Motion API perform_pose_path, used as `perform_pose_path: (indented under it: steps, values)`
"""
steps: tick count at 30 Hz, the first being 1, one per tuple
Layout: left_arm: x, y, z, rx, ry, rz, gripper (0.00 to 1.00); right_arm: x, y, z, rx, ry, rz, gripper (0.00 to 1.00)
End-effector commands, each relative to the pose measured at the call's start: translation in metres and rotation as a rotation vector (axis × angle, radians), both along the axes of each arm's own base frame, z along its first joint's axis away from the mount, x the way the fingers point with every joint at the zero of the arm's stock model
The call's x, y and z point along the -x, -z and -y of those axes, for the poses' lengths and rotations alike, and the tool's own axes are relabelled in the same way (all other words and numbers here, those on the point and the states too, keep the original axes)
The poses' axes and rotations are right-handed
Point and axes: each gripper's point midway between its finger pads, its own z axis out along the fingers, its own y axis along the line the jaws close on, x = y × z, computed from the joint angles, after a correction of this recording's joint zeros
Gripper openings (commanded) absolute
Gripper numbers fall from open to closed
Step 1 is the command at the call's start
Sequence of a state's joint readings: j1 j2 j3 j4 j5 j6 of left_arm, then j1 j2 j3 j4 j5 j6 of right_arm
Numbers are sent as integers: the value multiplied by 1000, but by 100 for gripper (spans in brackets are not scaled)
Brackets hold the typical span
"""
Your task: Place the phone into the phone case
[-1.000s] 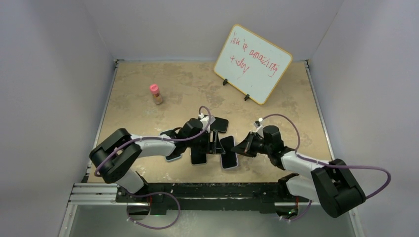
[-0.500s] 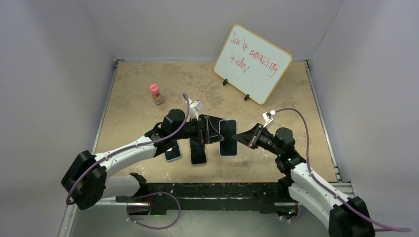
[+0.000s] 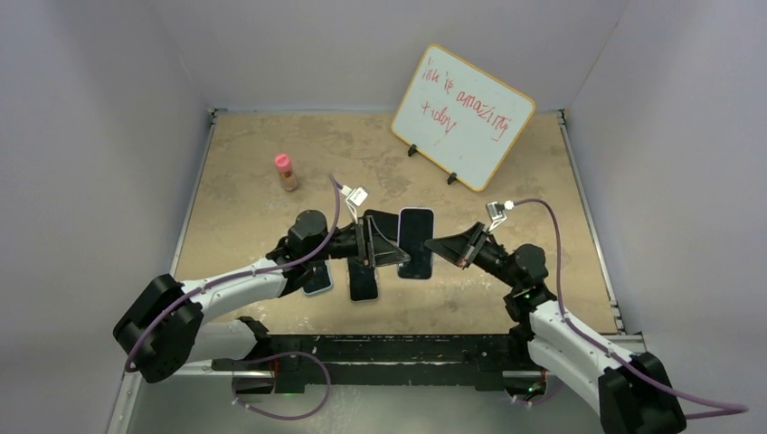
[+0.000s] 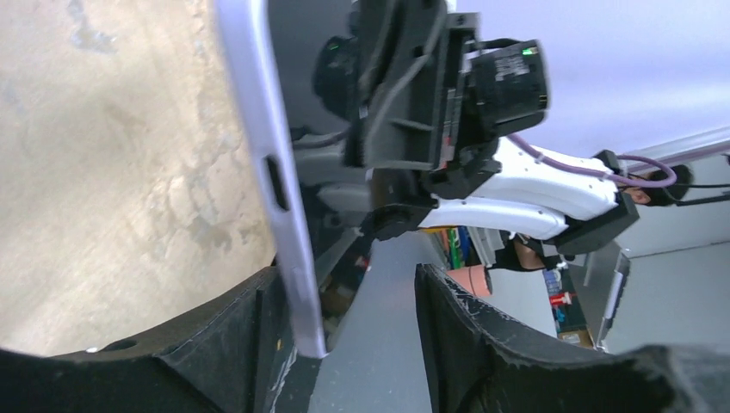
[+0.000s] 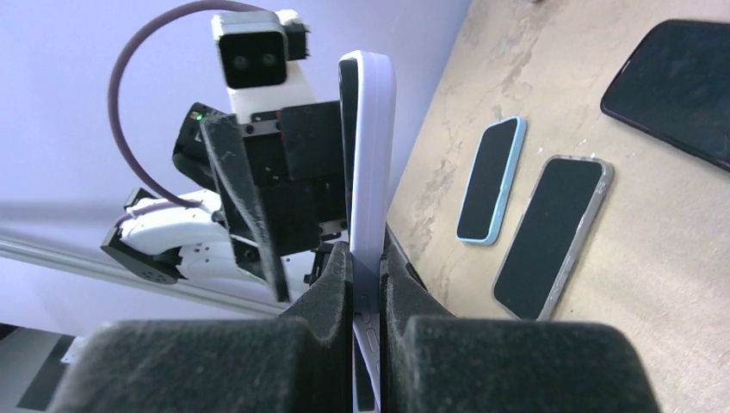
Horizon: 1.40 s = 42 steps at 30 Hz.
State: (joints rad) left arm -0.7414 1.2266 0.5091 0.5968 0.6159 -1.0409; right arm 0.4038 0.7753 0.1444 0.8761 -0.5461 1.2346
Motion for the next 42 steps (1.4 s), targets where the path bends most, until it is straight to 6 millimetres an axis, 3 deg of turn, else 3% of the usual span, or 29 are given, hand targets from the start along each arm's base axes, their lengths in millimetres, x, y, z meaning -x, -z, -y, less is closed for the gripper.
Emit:
perform_pose_path:
  steps: [1,22,28,32,37,42]
  values:
    - [5,-40,1,156,30,77,57,13,-40,-3,-115,-67,125,0]
    - [-1,-49,3,333,11,-14,35,27,-29,-16,-112,-220,114,0]
    - [0,-51,3,369,17,-33,15,30,-23,-17,-97,-242,102,1]
    - [0,-52,3,379,17,-26,0,31,-21,-18,-82,-249,99,15]
    - [1,-55,2,387,23,-2,0,36,-8,-17,-38,-260,71,55]
    - [-3,-54,3,352,2,43,0,41,7,-15,33,-268,45,68]
